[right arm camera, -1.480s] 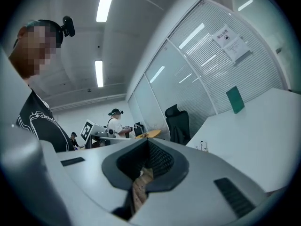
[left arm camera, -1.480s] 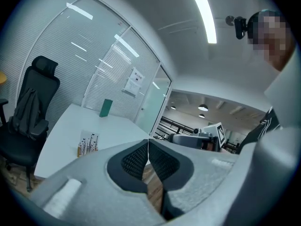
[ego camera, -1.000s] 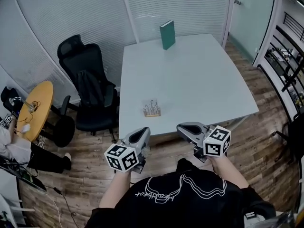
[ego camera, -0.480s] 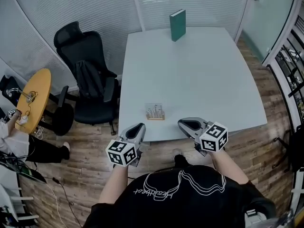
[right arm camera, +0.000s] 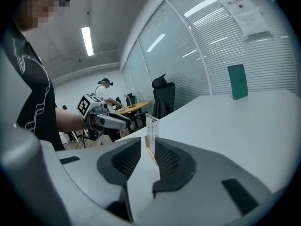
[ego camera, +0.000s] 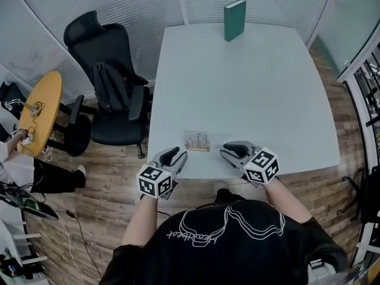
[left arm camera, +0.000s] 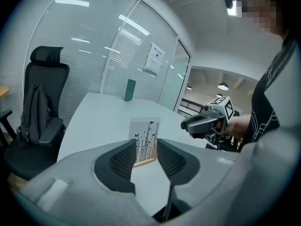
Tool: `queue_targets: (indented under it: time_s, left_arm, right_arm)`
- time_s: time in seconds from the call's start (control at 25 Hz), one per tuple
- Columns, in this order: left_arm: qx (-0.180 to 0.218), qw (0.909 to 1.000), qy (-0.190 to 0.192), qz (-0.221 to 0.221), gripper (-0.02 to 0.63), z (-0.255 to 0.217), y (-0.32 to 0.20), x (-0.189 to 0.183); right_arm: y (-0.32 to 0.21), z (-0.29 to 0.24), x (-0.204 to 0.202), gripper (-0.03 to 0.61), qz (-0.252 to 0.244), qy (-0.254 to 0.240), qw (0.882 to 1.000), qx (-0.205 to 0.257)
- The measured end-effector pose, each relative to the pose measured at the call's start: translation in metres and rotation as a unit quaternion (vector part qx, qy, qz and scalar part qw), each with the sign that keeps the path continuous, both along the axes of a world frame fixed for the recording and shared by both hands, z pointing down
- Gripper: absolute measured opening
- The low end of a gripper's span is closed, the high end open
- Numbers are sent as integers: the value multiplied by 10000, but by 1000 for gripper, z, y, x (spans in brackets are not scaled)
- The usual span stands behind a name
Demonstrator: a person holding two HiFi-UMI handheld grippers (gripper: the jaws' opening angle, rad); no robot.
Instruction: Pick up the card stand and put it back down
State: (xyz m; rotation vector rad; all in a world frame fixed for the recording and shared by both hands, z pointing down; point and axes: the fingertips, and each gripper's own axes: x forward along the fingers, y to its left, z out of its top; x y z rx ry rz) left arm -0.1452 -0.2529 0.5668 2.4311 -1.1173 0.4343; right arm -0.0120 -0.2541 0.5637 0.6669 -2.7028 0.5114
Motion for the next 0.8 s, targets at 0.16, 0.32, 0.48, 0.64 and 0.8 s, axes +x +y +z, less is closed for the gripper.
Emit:
queue_targets:
  time_s: [0.16,0.32,0.48,0.64,0.8]
  left_arm:
    - [-140,9997,-172,72,133,23,-11,2]
    - [-281,9987,-394,153,150,46,-22,-1]
    - [-351,9987,-355,114,158,60,-31,-4]
    - [-453,9980,-443,86,160,72,-39,-2]
    - [-490,9972,-554,147,160,78,-42,-2]
  right_arm:
    - [-8,25,-9,133,-293,305,9991,-64]
    - [-13,46,-20,166,-542,569,9969,-60]
    - [-16,59,-32,183,-733,779,9943,44]
    - [-24,70,-39,199,-876,858,9924,-80]
    - [-33,77,-47,209,-996,1097,9889,90]
